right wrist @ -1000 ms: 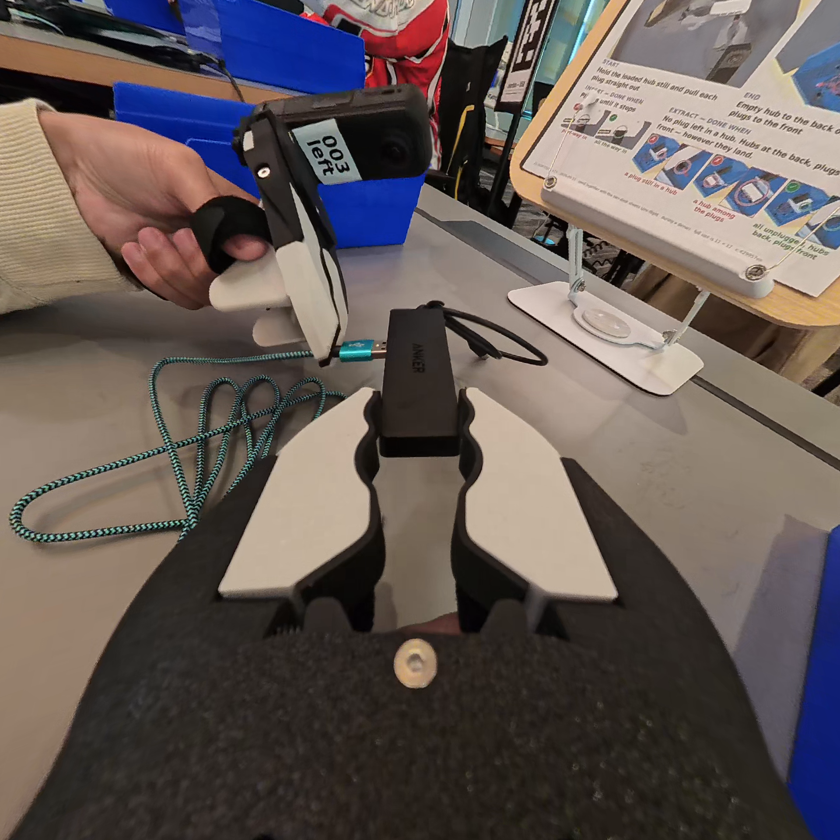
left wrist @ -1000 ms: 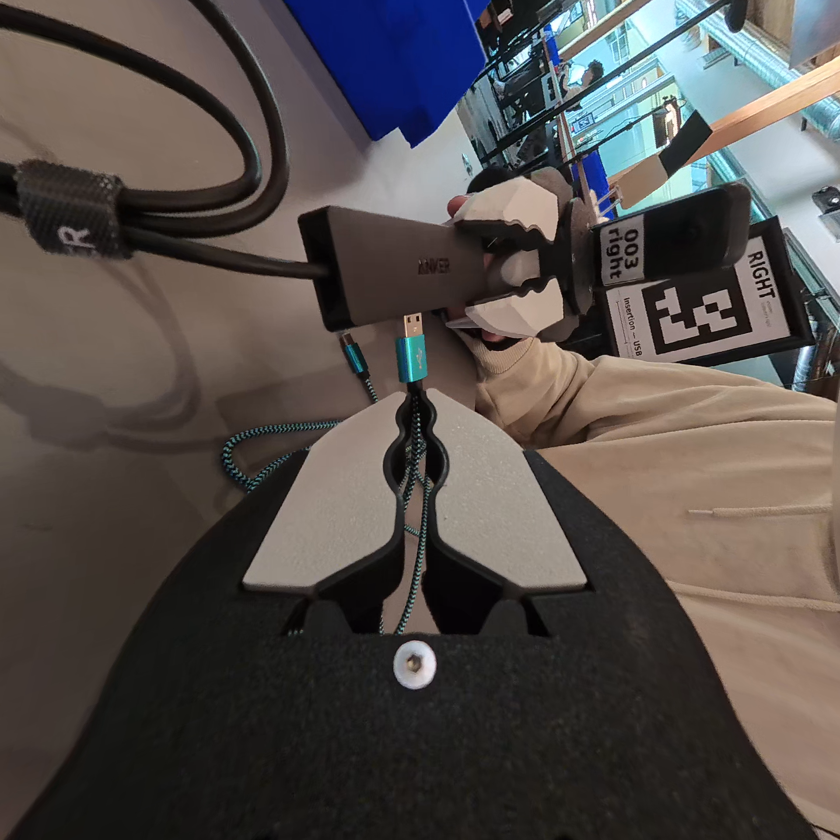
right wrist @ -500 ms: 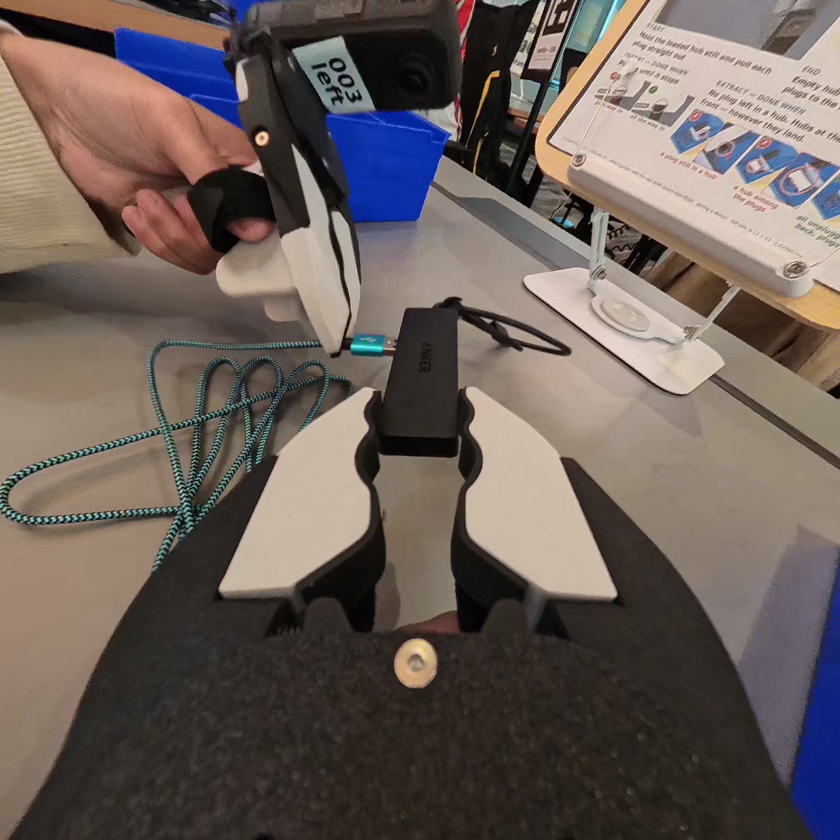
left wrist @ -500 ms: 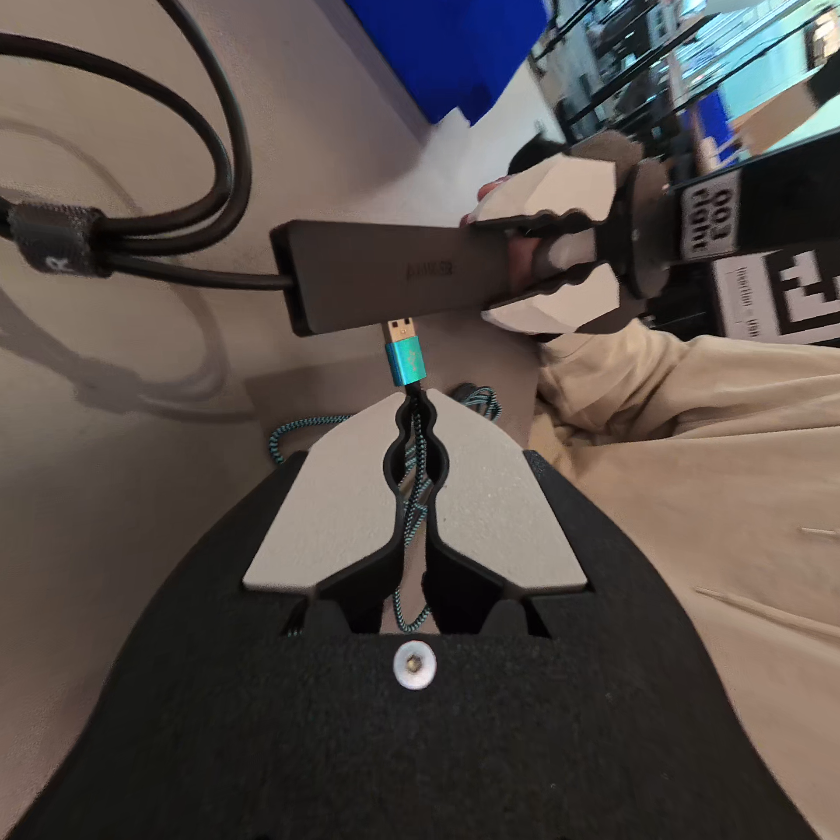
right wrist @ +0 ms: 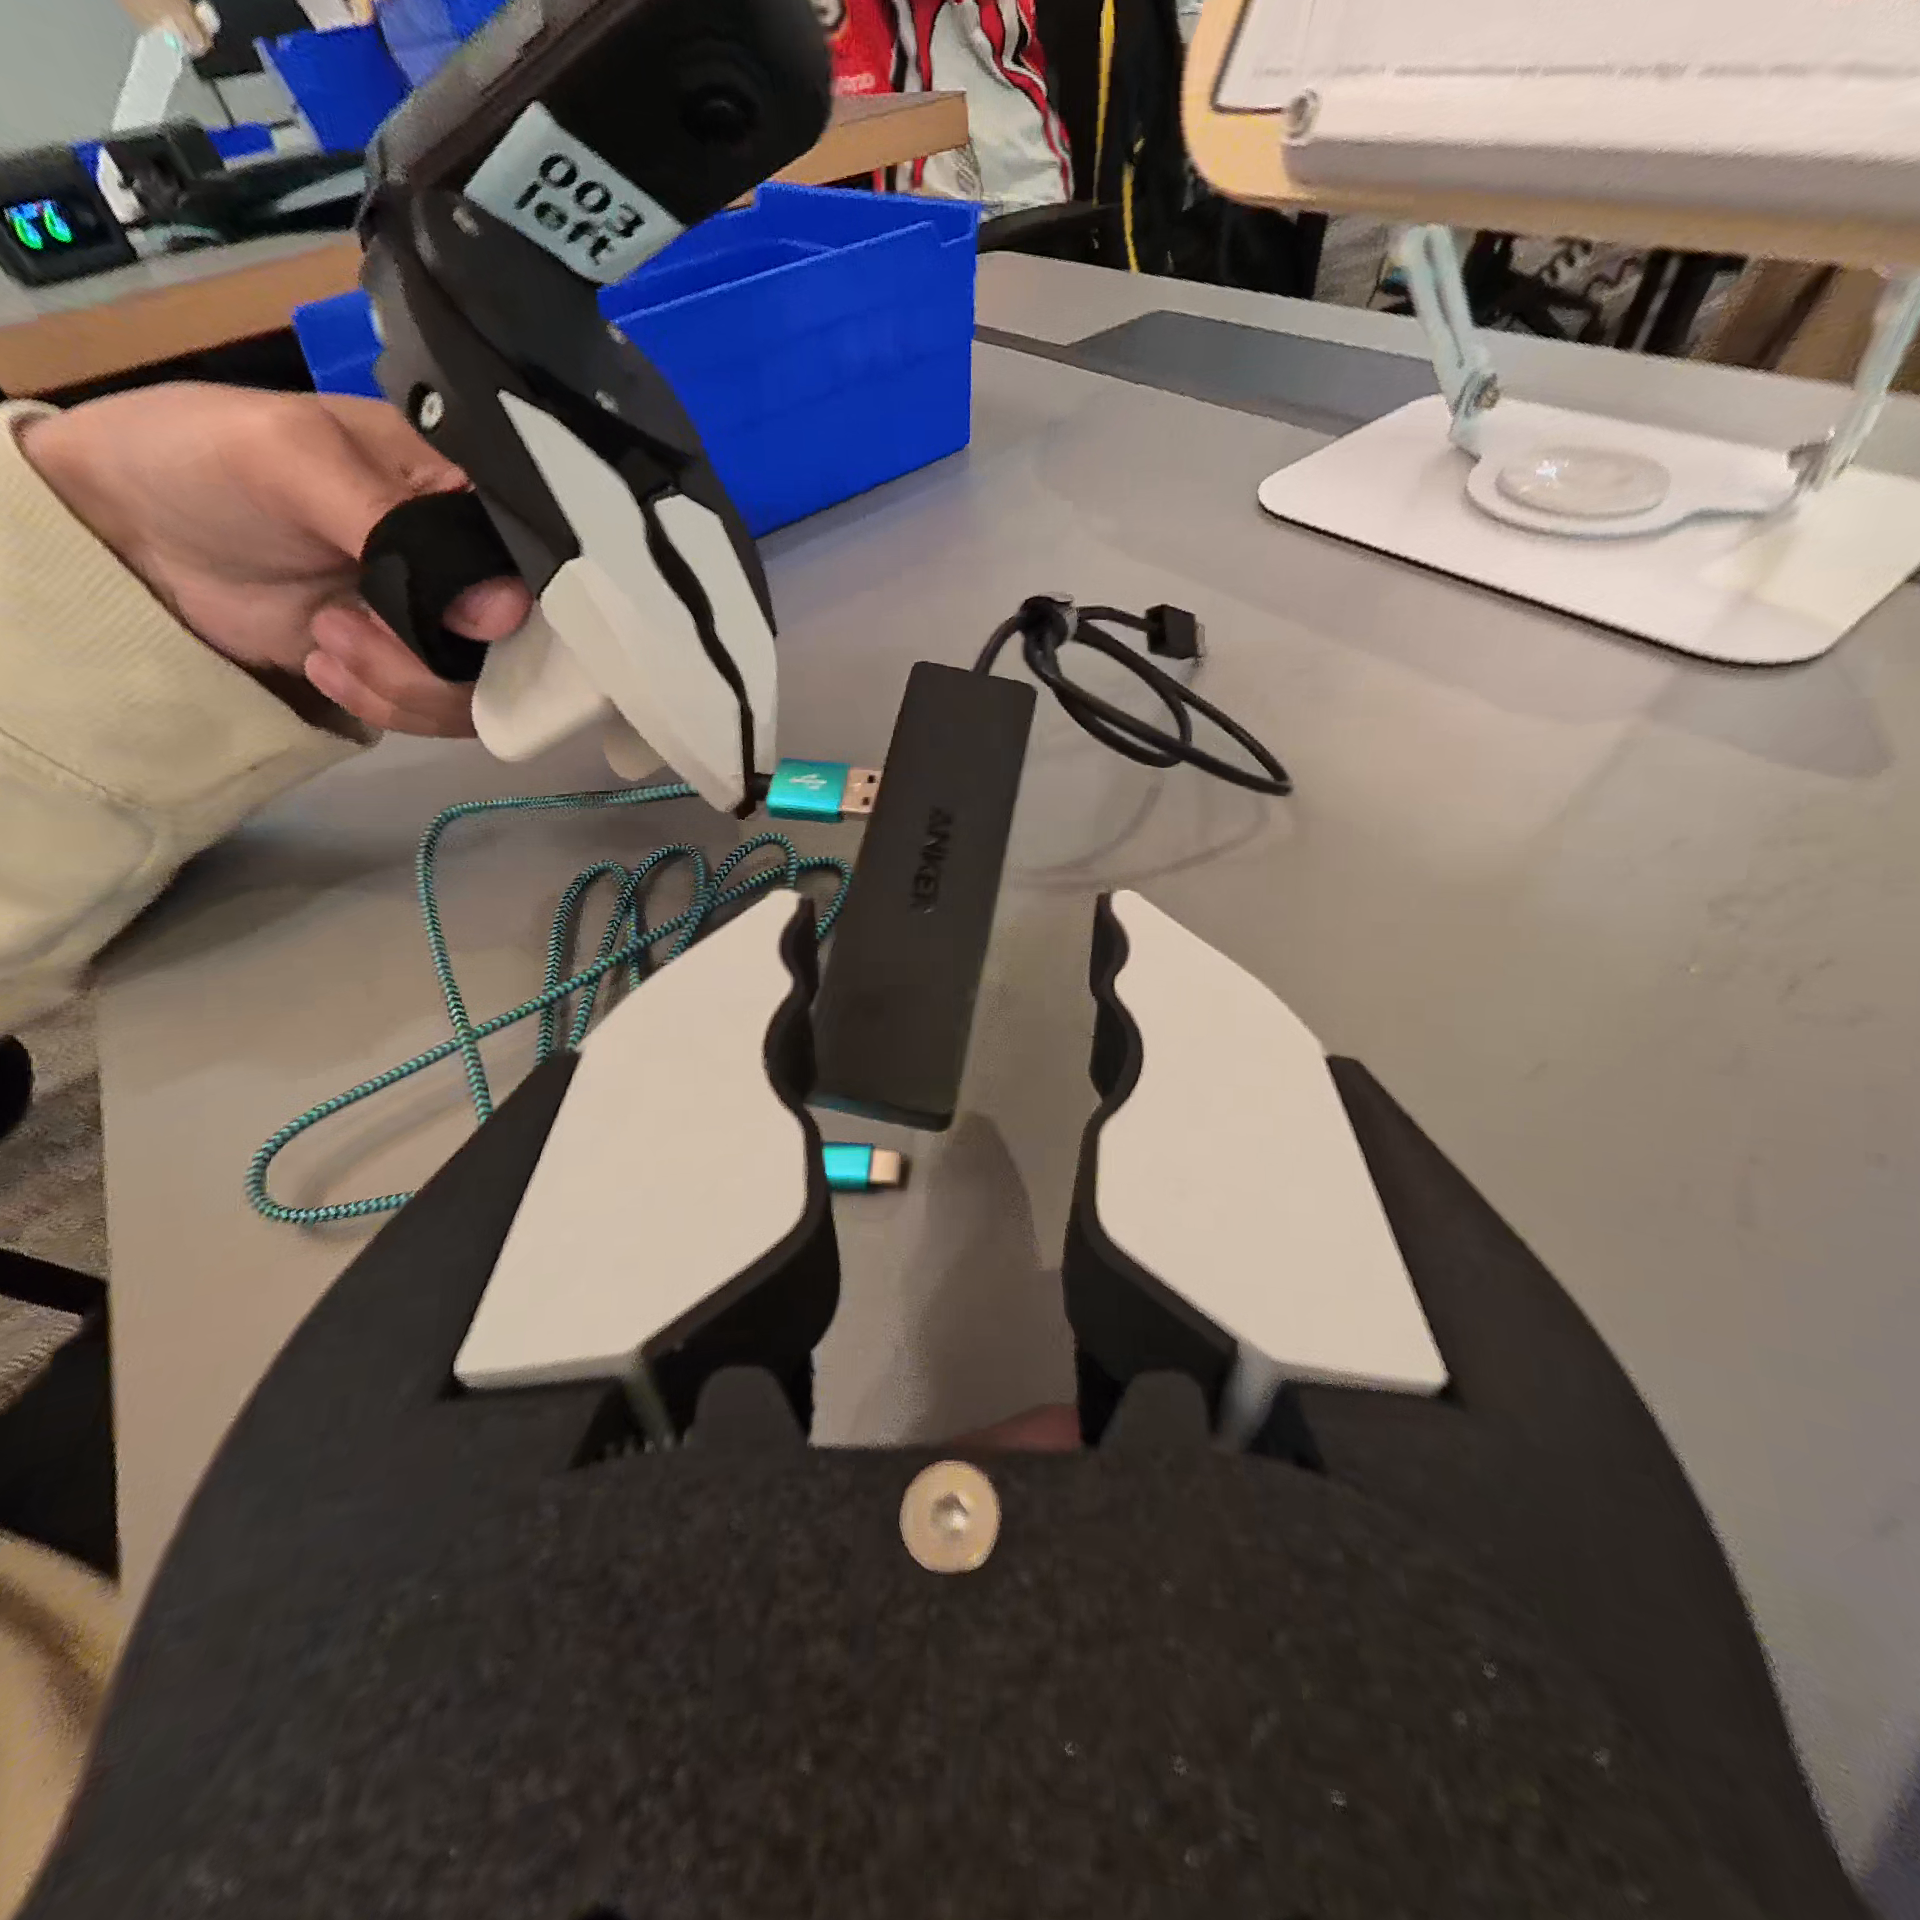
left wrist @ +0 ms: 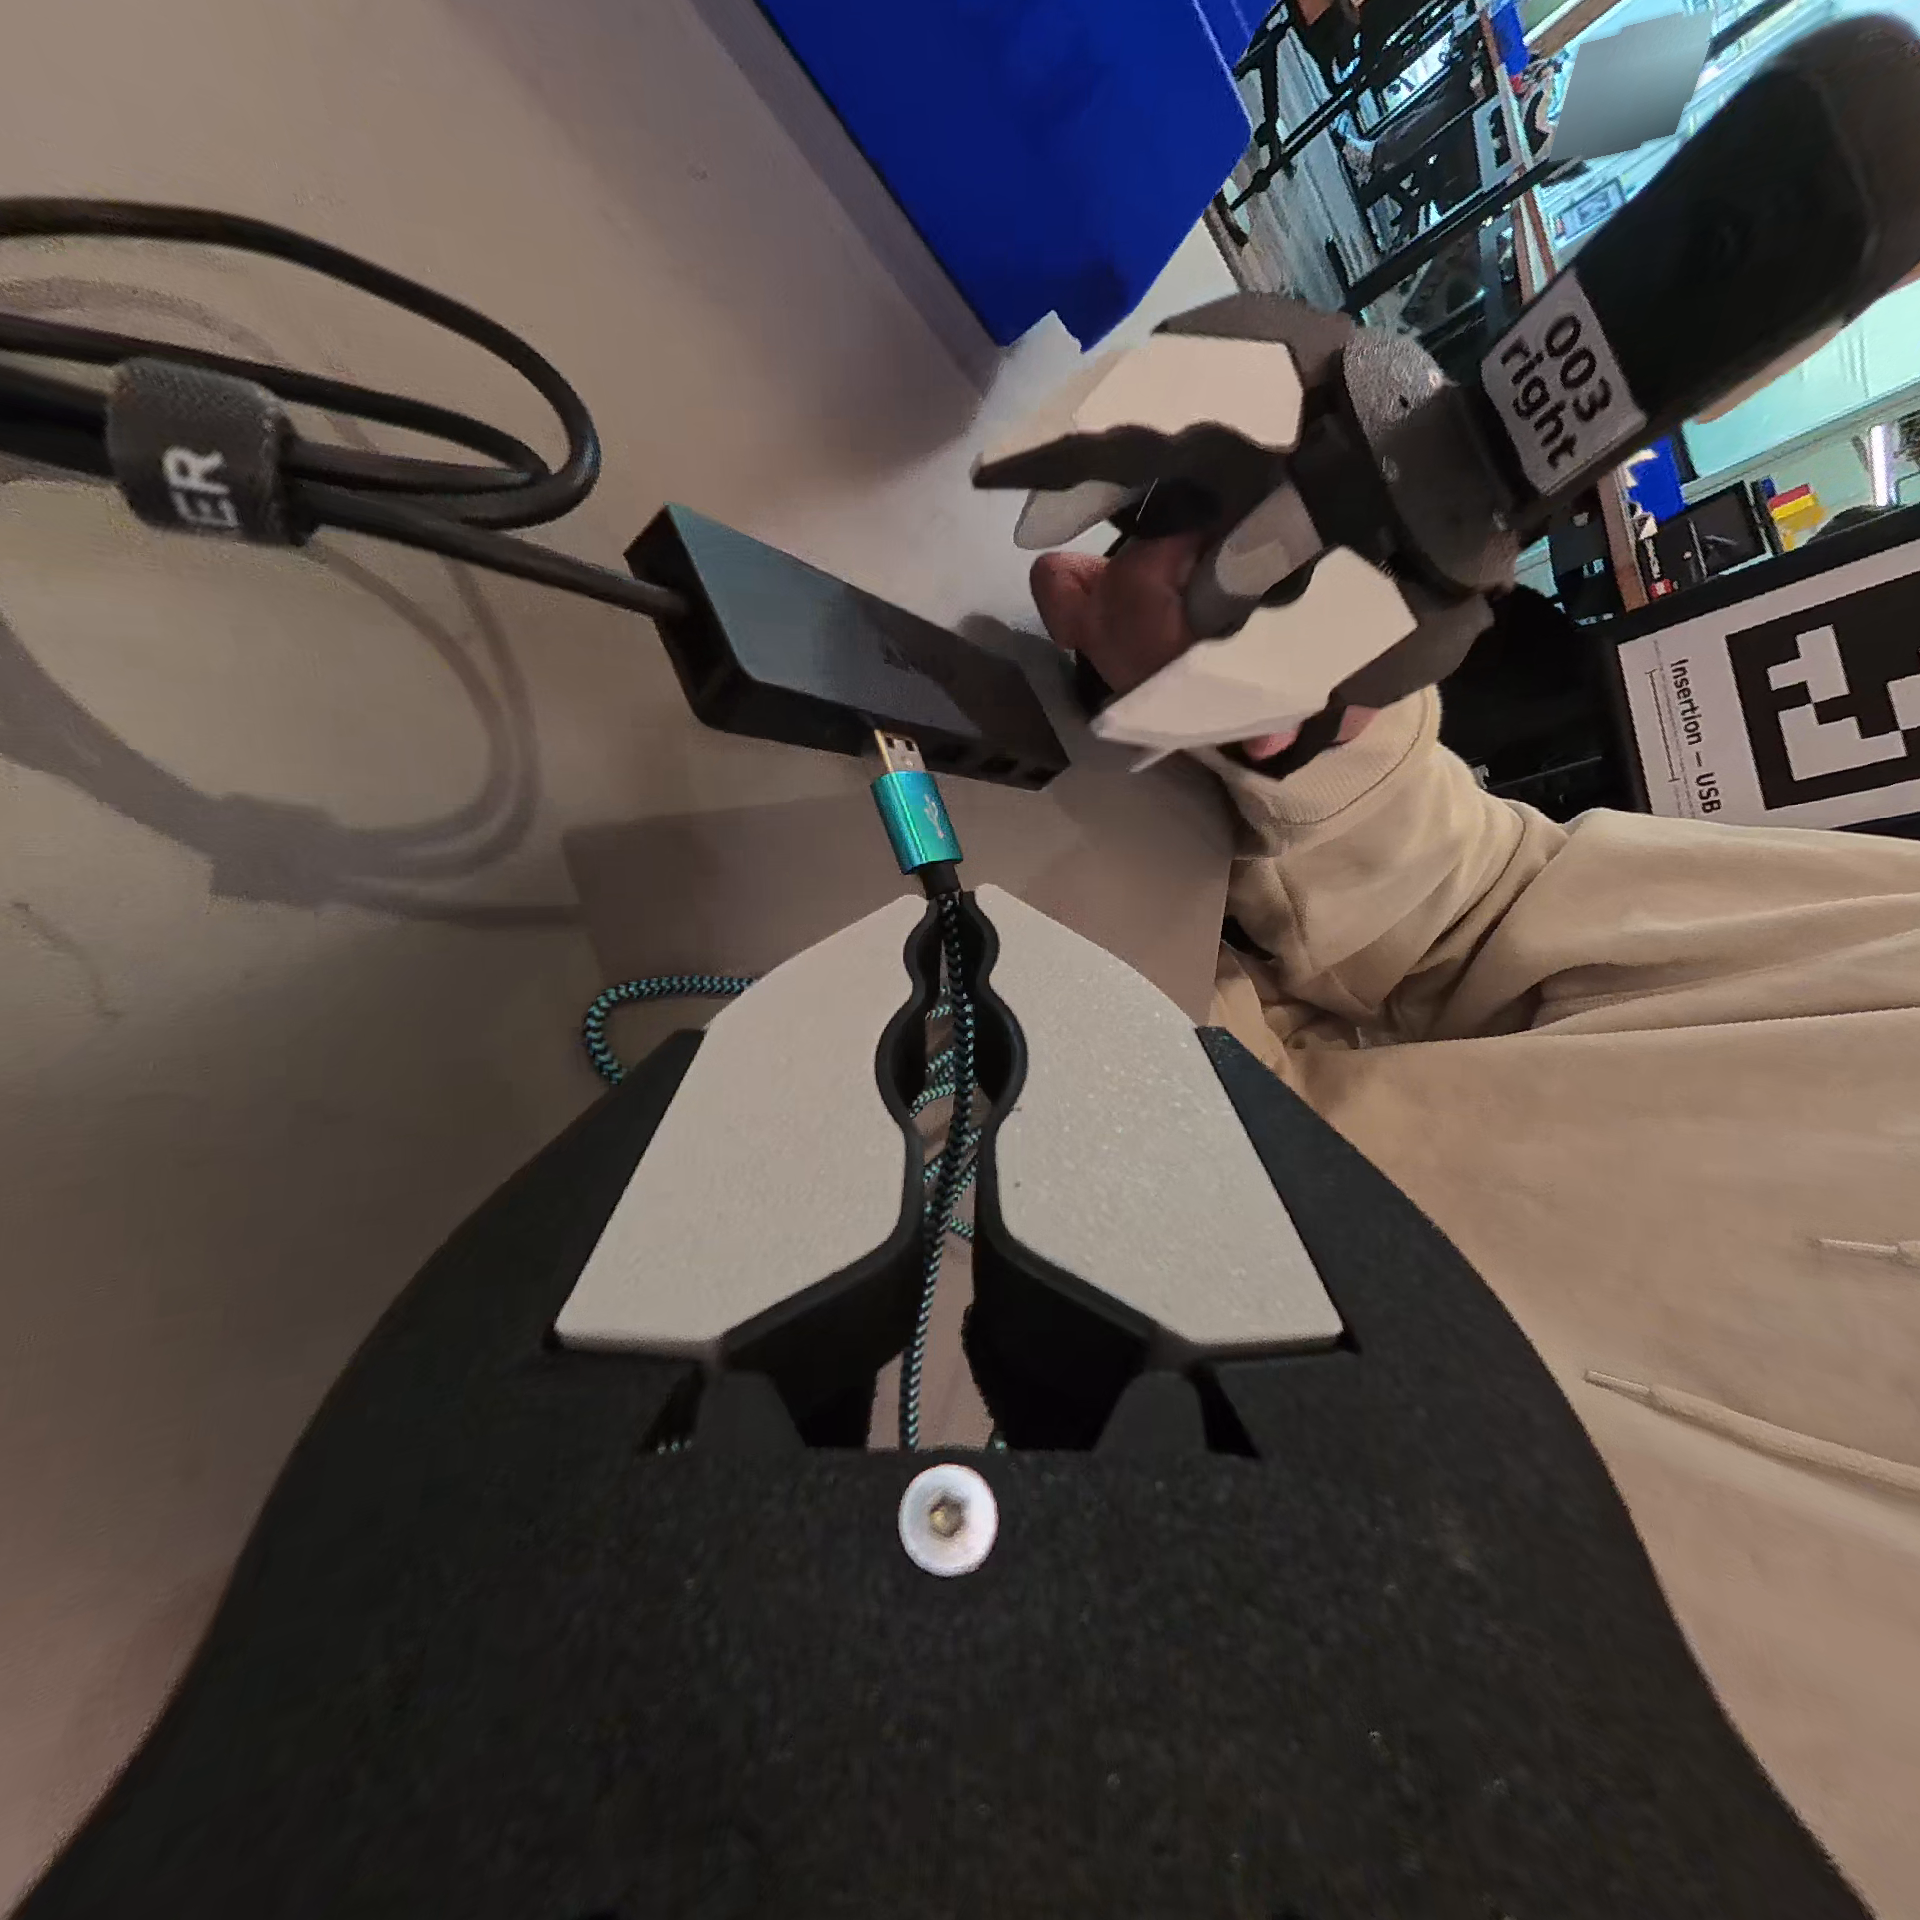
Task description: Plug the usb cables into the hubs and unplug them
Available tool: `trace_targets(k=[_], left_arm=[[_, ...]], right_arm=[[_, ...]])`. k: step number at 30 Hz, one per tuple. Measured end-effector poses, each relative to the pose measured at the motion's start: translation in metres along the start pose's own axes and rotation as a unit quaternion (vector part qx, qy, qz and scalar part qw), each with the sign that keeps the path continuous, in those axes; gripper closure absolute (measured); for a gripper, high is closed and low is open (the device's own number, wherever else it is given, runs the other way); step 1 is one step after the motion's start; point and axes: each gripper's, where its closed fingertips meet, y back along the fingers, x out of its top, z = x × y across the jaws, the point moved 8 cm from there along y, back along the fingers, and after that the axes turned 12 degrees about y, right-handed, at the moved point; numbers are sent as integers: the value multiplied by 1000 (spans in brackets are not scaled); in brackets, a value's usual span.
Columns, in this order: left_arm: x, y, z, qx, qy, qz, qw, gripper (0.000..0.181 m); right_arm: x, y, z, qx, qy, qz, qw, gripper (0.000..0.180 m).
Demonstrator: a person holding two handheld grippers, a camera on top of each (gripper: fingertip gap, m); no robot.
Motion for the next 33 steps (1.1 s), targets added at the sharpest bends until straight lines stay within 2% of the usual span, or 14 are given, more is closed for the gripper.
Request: trace_targets(k=[3, 5, 9, 15, 19, 21, 27, 31, 33], left_arm=[[0, 0, -3, 6, 1, -1, 1000, 179], [-1, -1, -3, 7, 1, -4, 1000, 179], [-1, -3, 0, 3, -5, -9, 1000, 179], [-1, 3, 10, -6, -18, -3, 1000, 179], [-2, 5, 8, -3, -17, -4, 1000, 179], [-2, 6, 6, -4, -16, 3, 1000, 179], [2, 5, 6, 7, -39, 21, 999, 177], [4, 16, 10, 21, -63, 47, 997, 162], [4, 23, 10, 61, -85, 60, 993, 153]], right_arm=[[-3, 1, 10, 15, -66, -14, 998, 128], [-7, -4, 14, 55, -123, -45, 990, 127], [-12, -19, 25, 167, -238, -74, 954, 131], [-8, -37, 27, 303, -293, -70, 904, 150], [-7, -39, 28, 312, -294, -56, 902, 158], [-3, -36, 31, 323, -317, -16, 892, 166], [-5, -32, 34, 317, -340, 18, 885, 169], [-8, -32, 36, 305, -343, 24, 888, 169], [-7, -31, 38, 299, -346, 34, 889, 169]])
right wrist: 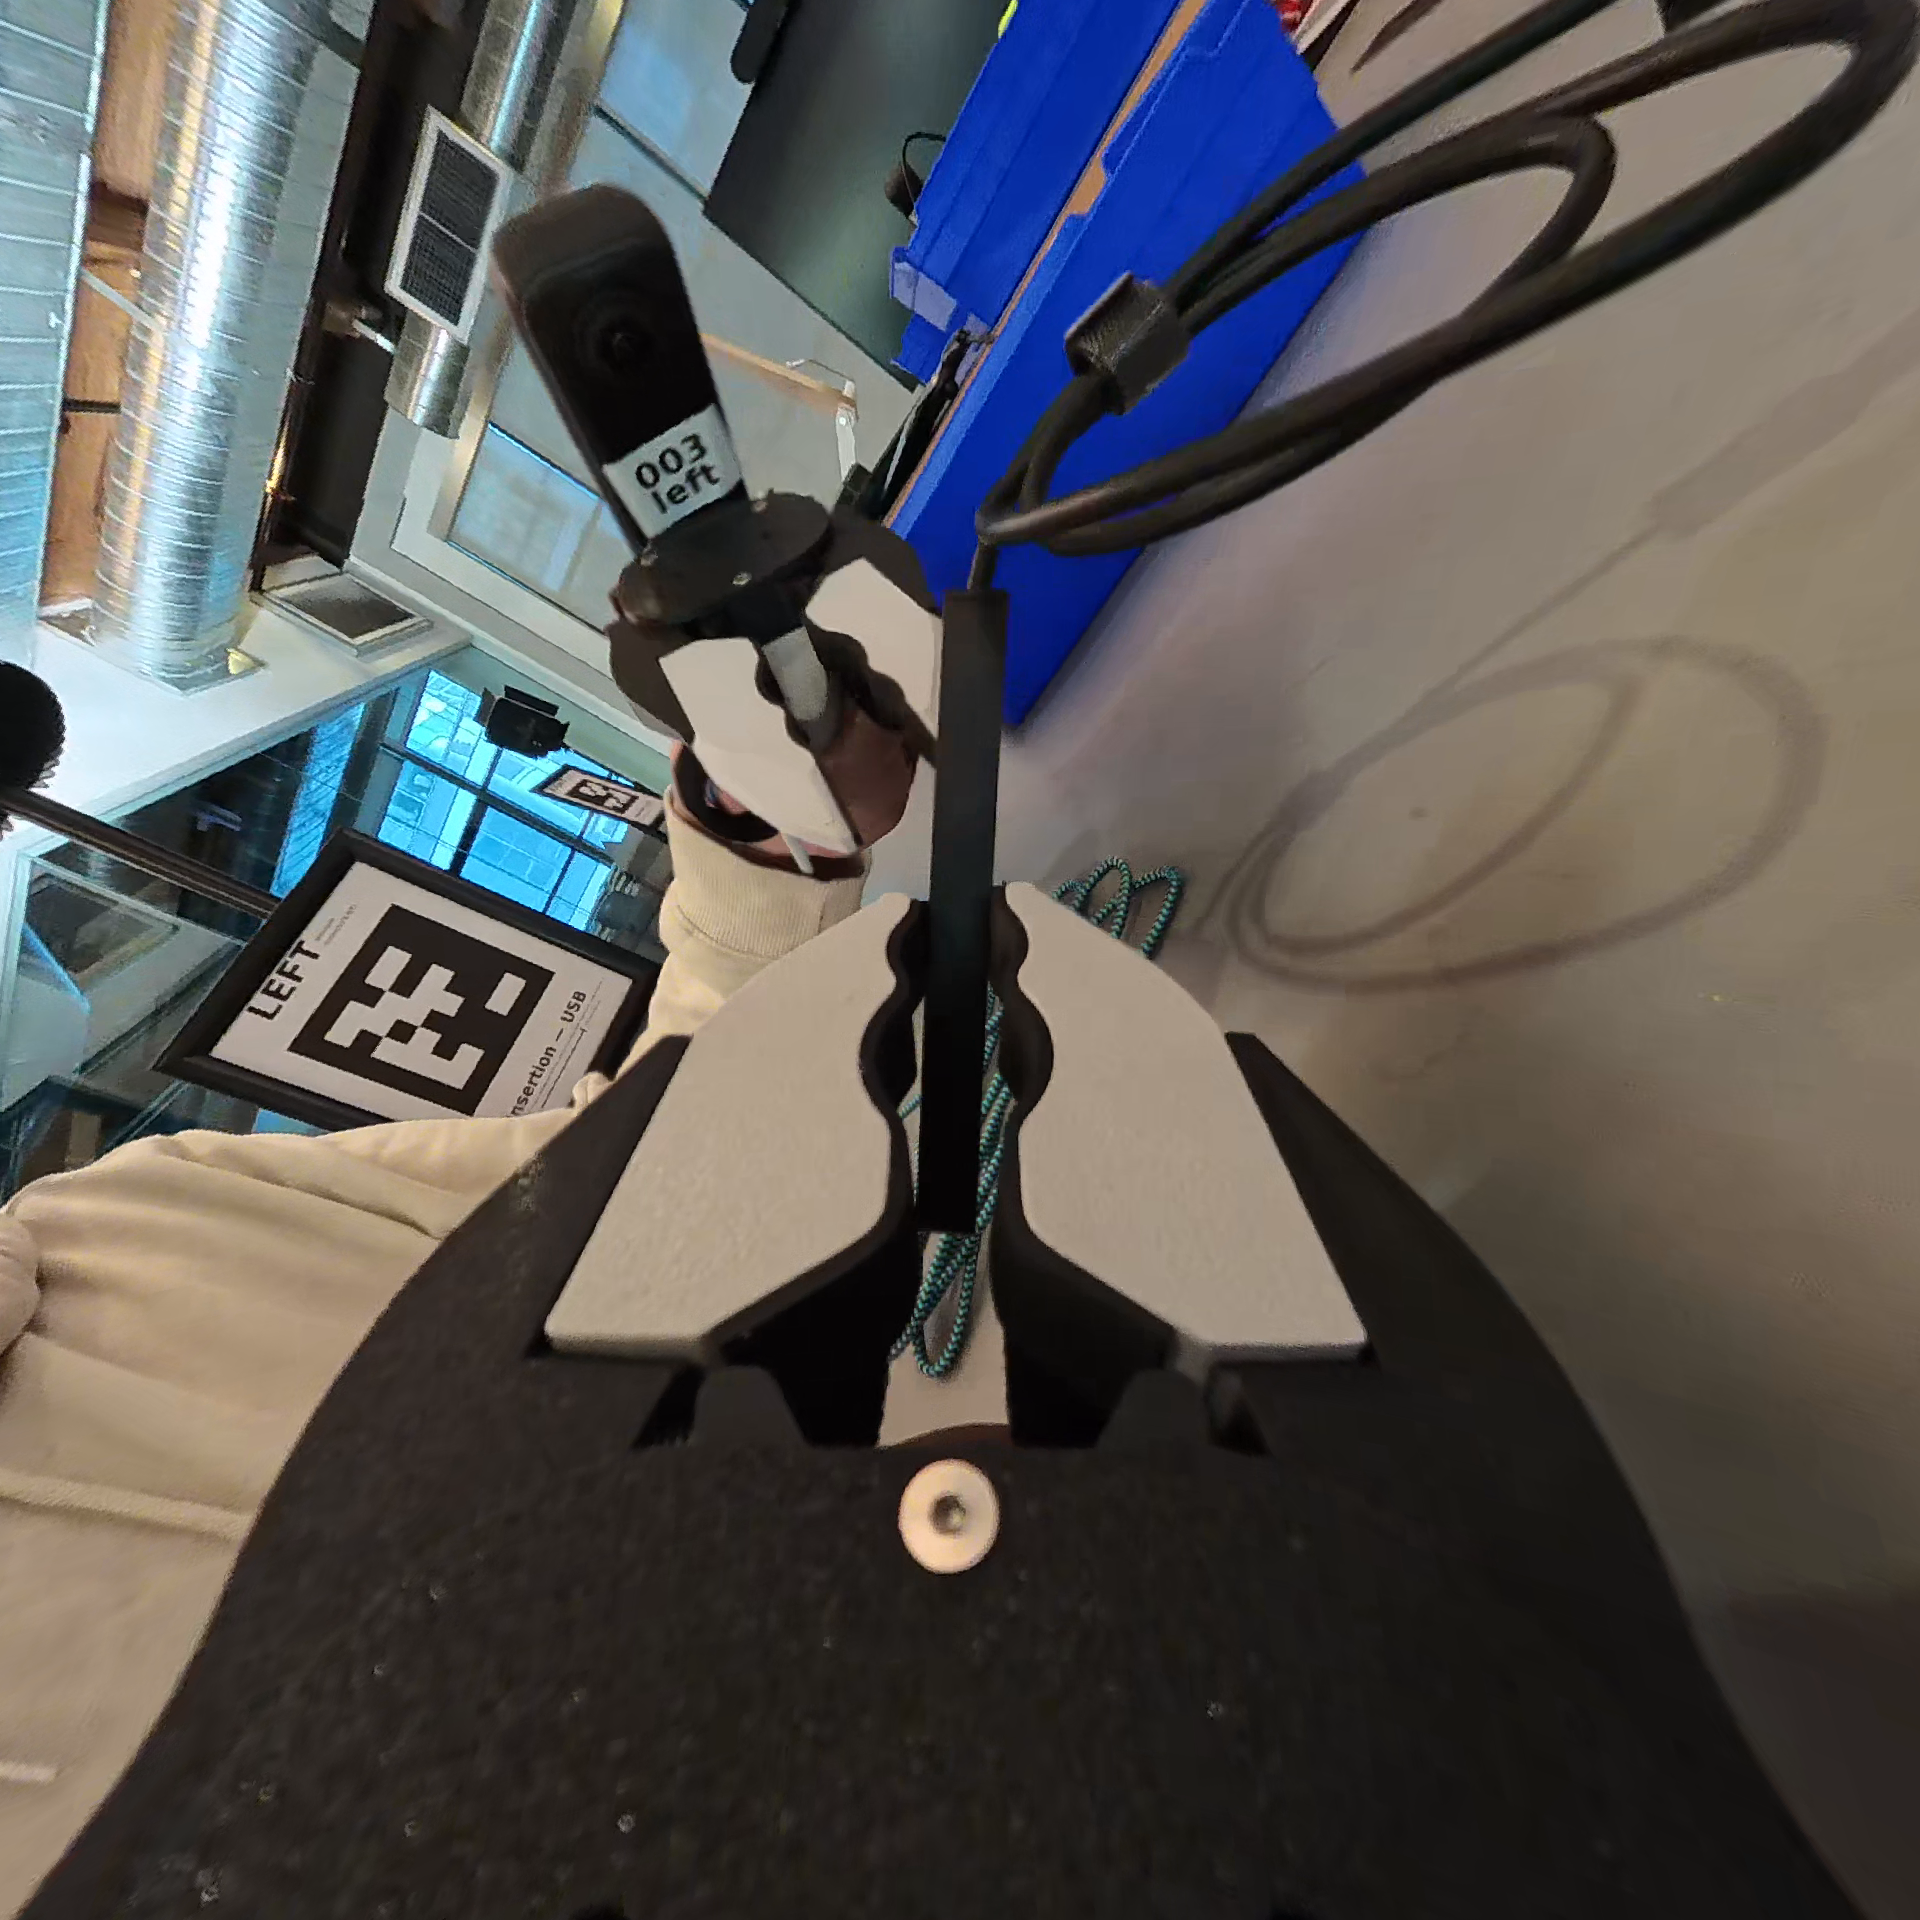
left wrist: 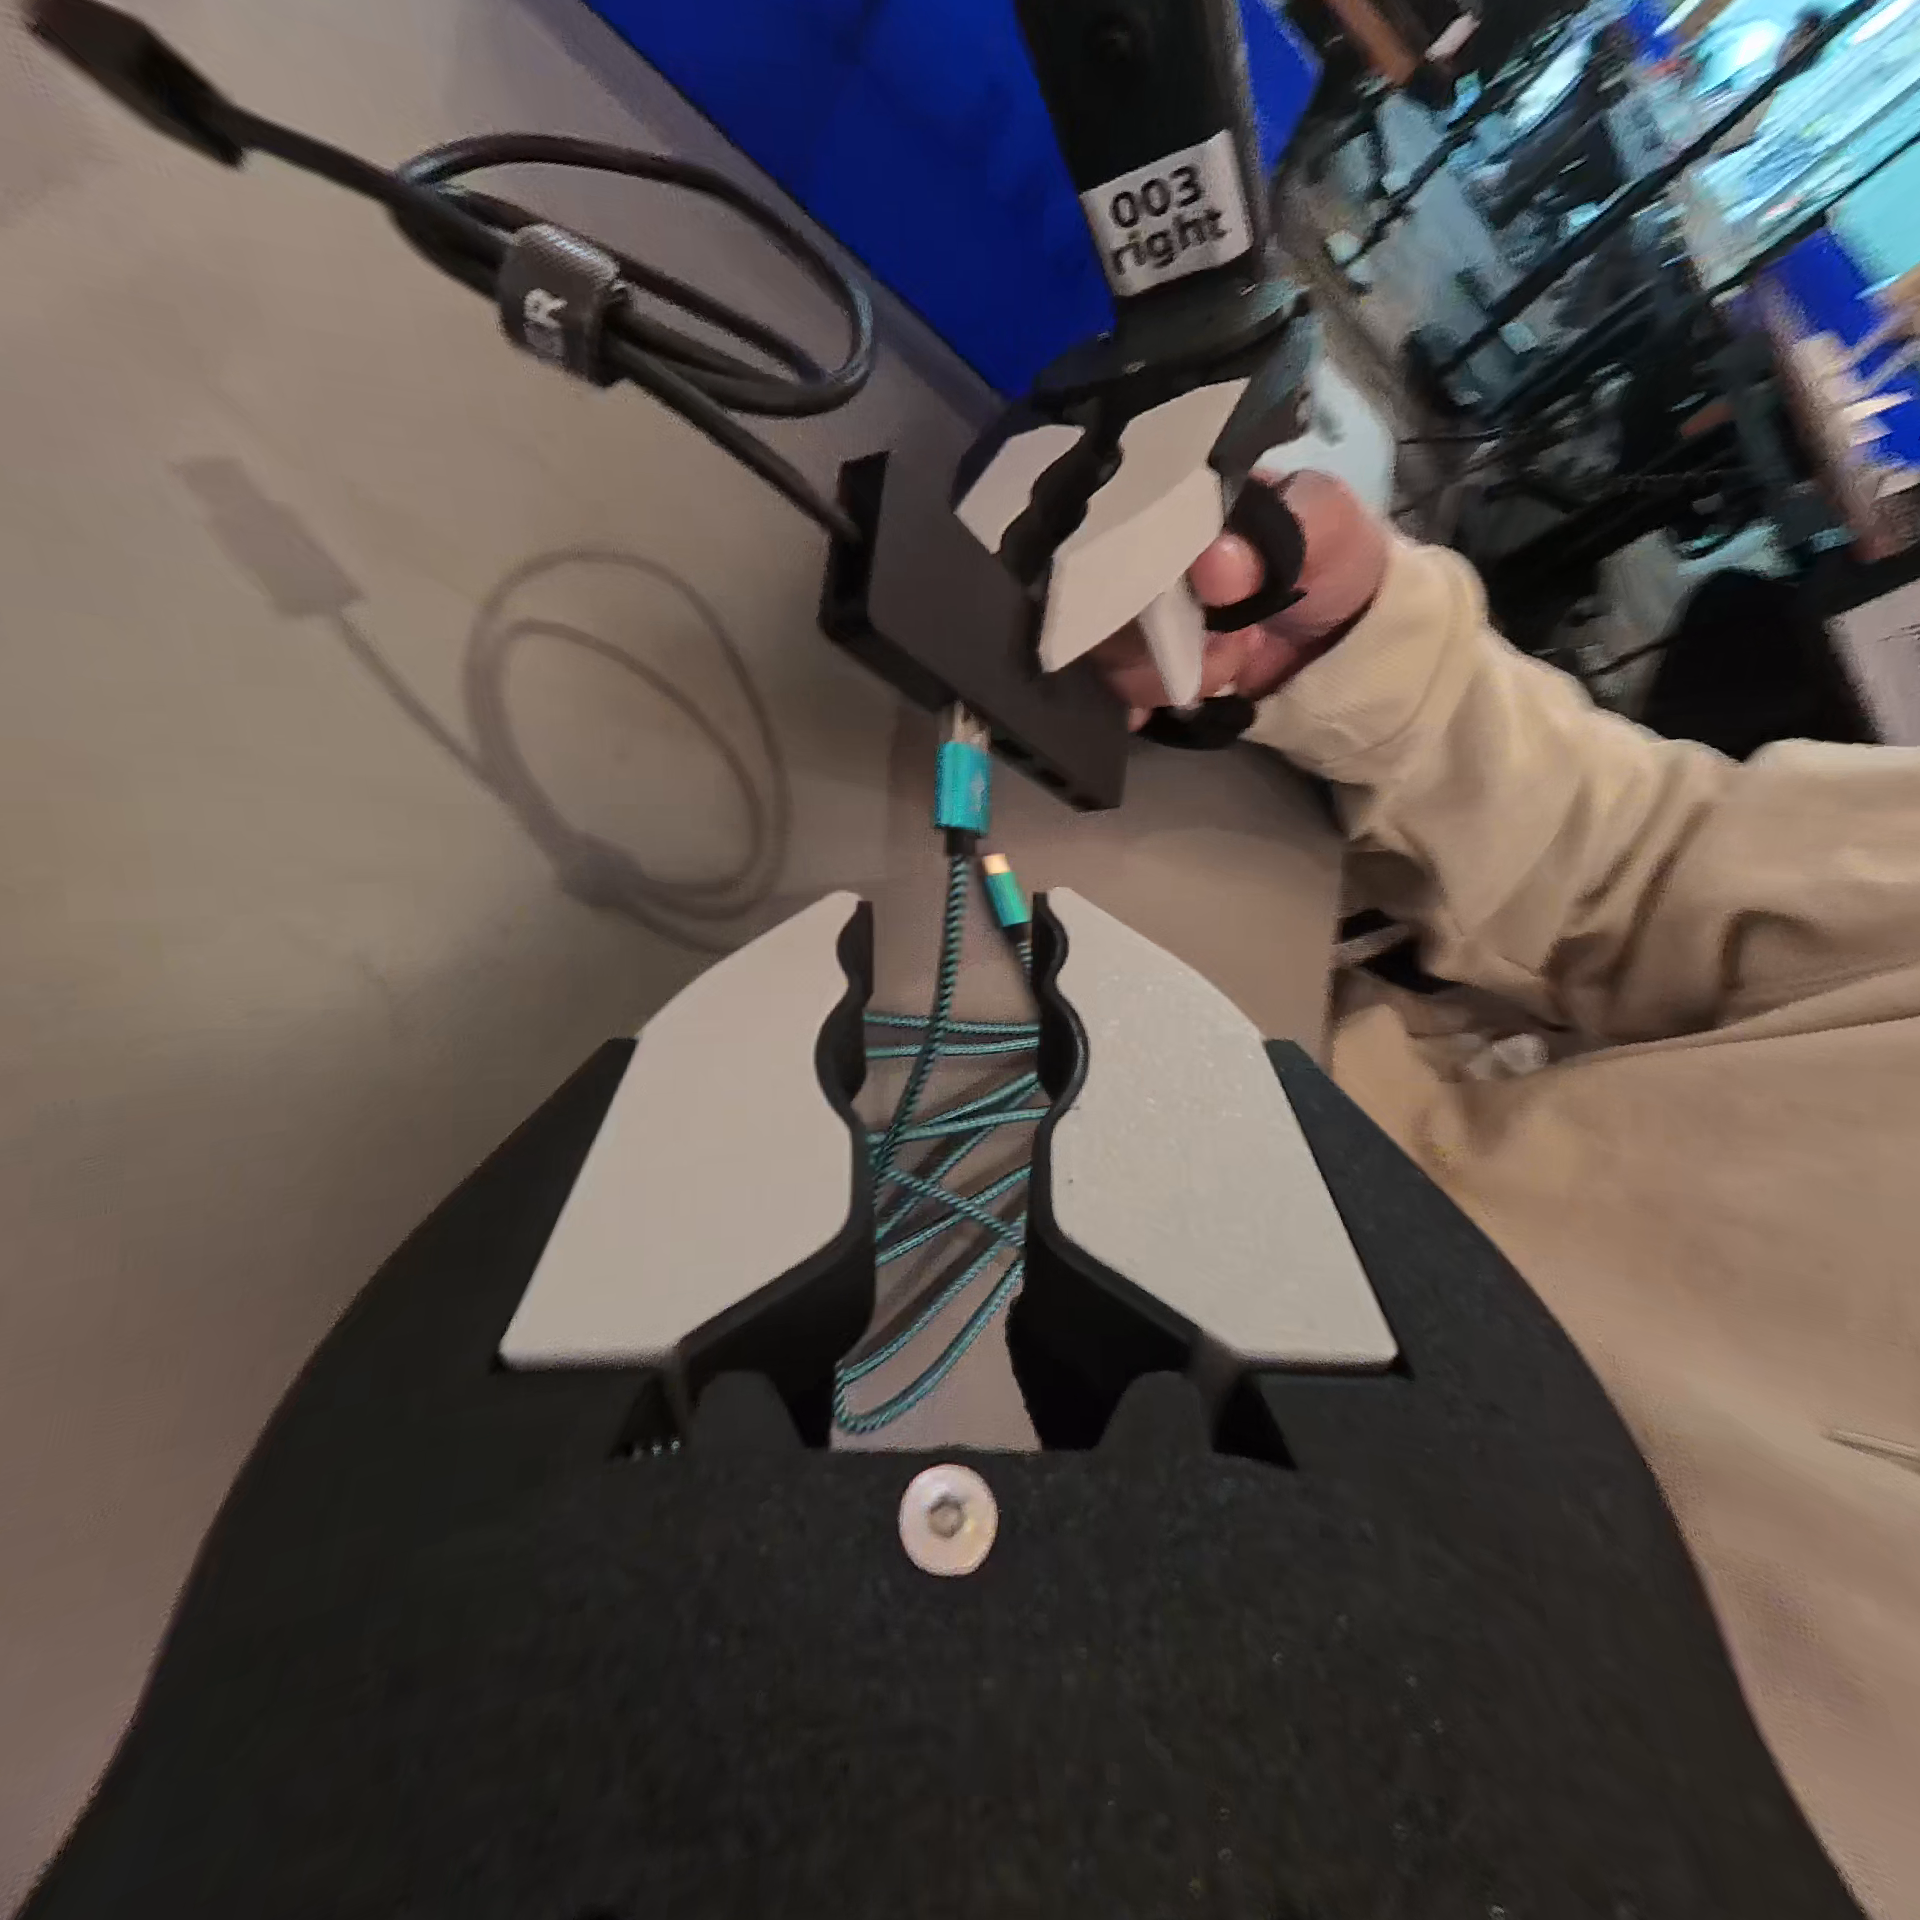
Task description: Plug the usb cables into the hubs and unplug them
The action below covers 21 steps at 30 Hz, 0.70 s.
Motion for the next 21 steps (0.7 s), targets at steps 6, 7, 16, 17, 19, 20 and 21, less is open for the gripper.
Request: trace_targets(k=[6, 7, 16, 17, 19, 20, 21], left_arm=[[-12, -3, 21, 152, -192, 37, 969, 149], [-14, -5, 23, 186, -224, 41, 956, 149], [-11, -3, 35, 240, -312, 86, 915, 158], [-11, -3, 36, 233, -317, 88, 915, 162], [-13, -4, 39, 223, -334, 100, 910, 169], [-14, -3, 41, 220, -345, 109, 906, 177], [-14, -2, 42, 221, -355, 116, 901, 178]], right_arm=[[4, 3, 1, 26, -36, 43, 998, 169], [5, 3, 0, 30, -47, 53, 997, 169], [13, -2, -16, 70, -74, 85, 991, 169], [13, -2, -17, 74, -74, 86, 991, 169], [12, -4, -18, 80, -77, 88, 990, 169], [11, -6, -19, 77, -75, 84, 991, 169], [10, -6, -18, 77, -75, 85, 991, 169]])
